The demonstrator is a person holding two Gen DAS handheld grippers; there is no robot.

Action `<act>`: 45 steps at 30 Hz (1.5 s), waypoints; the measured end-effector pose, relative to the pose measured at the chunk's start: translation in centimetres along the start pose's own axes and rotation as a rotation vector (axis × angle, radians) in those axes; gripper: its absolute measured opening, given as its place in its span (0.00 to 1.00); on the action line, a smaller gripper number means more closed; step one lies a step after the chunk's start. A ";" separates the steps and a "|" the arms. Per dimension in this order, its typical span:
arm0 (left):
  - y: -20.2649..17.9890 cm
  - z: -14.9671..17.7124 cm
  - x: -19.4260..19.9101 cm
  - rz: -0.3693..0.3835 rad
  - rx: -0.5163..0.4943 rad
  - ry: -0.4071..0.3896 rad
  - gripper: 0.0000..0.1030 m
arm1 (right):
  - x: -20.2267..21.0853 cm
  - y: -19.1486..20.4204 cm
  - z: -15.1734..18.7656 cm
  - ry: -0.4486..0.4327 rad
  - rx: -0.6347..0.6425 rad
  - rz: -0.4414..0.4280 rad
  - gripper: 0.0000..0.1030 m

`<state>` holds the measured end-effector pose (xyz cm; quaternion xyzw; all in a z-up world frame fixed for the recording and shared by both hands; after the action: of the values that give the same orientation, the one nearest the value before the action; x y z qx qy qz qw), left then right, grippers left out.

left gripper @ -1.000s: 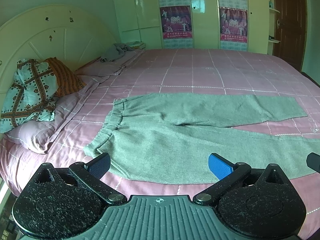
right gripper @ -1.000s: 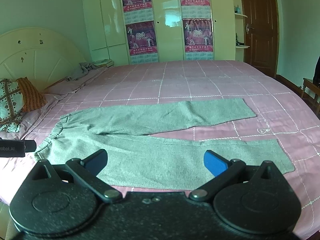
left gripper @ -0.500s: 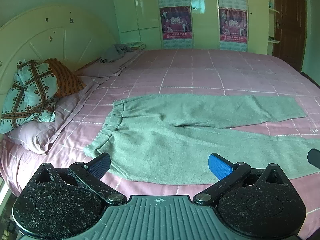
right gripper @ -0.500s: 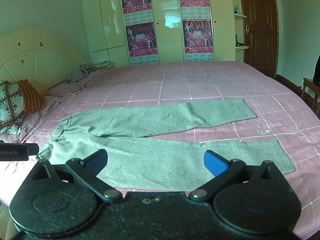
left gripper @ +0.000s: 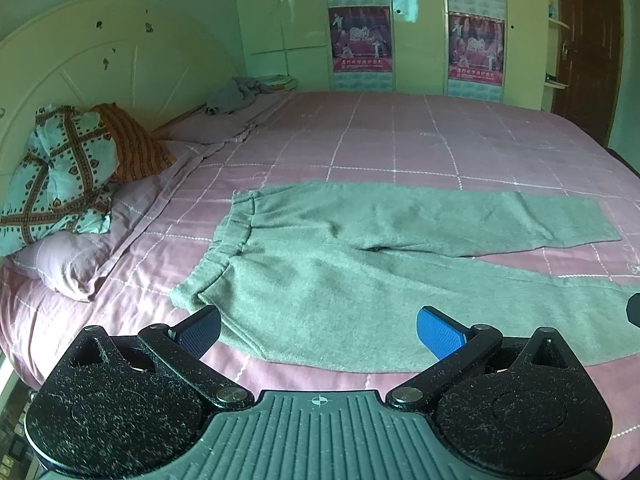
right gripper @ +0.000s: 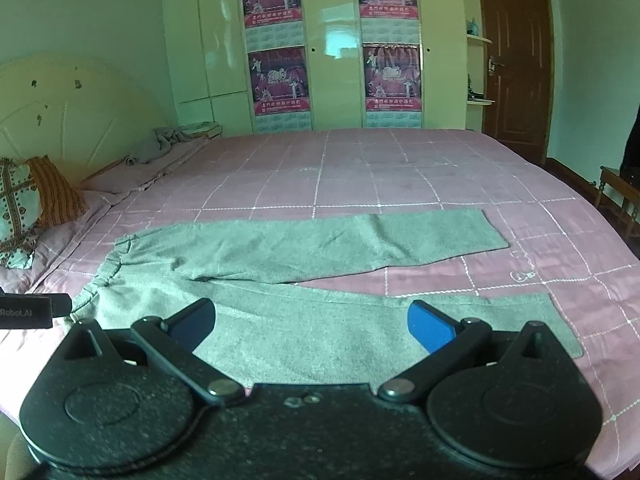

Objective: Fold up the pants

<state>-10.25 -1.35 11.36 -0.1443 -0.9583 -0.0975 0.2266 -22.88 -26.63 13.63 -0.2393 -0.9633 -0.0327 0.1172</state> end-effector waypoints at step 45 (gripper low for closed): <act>2.3 -2.6 -12.0 -0.054 -0.043 0.073 1.00 | -10.7 4.2 -1.1 0.029 -0.013 -0.160 1.00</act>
<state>1.83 -2.69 8.41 -0.1197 -0.9507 -0.1293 0.2554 -11.53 -27.93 12.19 -0.1620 -0.9772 -0.0519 0.1266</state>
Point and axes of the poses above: each gripper's, at about its wrist camera, not at the fingertips, and x roughly against the way its jaws point, y to its left, z to its underside, the point moved 6 cm from there along -x, roughly the way its jaws point, and after that the axes turned 13 degrees about -y, right-handed, at the moved point
